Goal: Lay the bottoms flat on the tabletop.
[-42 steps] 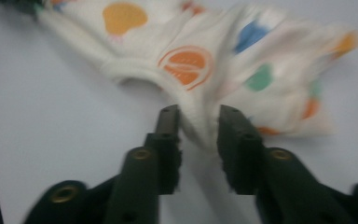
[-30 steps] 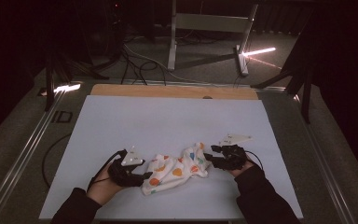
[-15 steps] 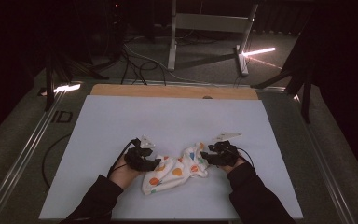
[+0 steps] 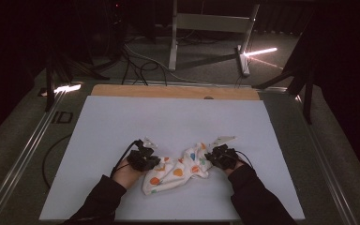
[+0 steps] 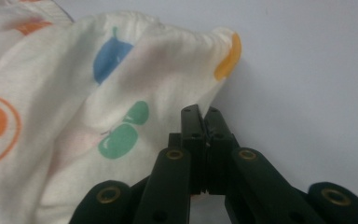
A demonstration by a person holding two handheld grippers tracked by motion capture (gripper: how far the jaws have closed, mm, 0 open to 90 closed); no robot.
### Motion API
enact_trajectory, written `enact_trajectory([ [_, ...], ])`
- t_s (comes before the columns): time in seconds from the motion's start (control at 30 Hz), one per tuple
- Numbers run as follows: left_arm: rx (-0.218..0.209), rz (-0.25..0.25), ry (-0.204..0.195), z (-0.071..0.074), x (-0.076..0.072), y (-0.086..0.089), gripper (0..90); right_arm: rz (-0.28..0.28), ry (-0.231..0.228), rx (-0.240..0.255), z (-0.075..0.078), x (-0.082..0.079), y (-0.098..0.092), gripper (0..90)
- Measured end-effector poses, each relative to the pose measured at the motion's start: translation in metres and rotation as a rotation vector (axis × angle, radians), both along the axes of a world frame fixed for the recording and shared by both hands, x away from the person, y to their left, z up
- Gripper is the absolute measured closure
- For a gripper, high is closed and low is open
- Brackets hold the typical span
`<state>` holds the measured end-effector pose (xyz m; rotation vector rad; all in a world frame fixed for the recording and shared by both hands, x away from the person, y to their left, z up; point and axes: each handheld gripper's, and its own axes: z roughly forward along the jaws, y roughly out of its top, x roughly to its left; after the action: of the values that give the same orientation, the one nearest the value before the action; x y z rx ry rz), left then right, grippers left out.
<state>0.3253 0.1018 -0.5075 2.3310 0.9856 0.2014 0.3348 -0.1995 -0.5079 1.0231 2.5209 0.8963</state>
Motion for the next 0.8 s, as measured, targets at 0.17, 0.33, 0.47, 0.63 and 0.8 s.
enact_trajectory([
  [0.17, -0.007, -0.007, -0.034, 0.007, 0.001, 0.003, 86.9, 0.009, -0.025, 0.033, 0.01, -0.009, -0.002, 89.7],
  [0.33, -0.009, -0.007, -0.071, 0.017, 0.004, 0.009, 87.0, 0.015, -0.047, 0.051, 0.021, -0.025, -0.011, 89.8],
  [0.47, -0.004, -0.015, -0.1, 0.023, 0.006, 0.014, 86.9, 0.012, -0.051, 0.06, 0.025, -0.038, -0.023, 89.7],
  [0.63, 0.004, -0.022, -0.114, 0.025, 0.007, 0.016, 86.9, 0.004, -0.064, 0.056, 0.029, -0.055, -0.038, 89.7],
  [0.8, 0.002, -0.039, -0.118, 0.024, 0.004, 0.014, 87.0, 0.011, -0.03, 0.075, 0.027, -0.072, -0.047, 89.7],
])
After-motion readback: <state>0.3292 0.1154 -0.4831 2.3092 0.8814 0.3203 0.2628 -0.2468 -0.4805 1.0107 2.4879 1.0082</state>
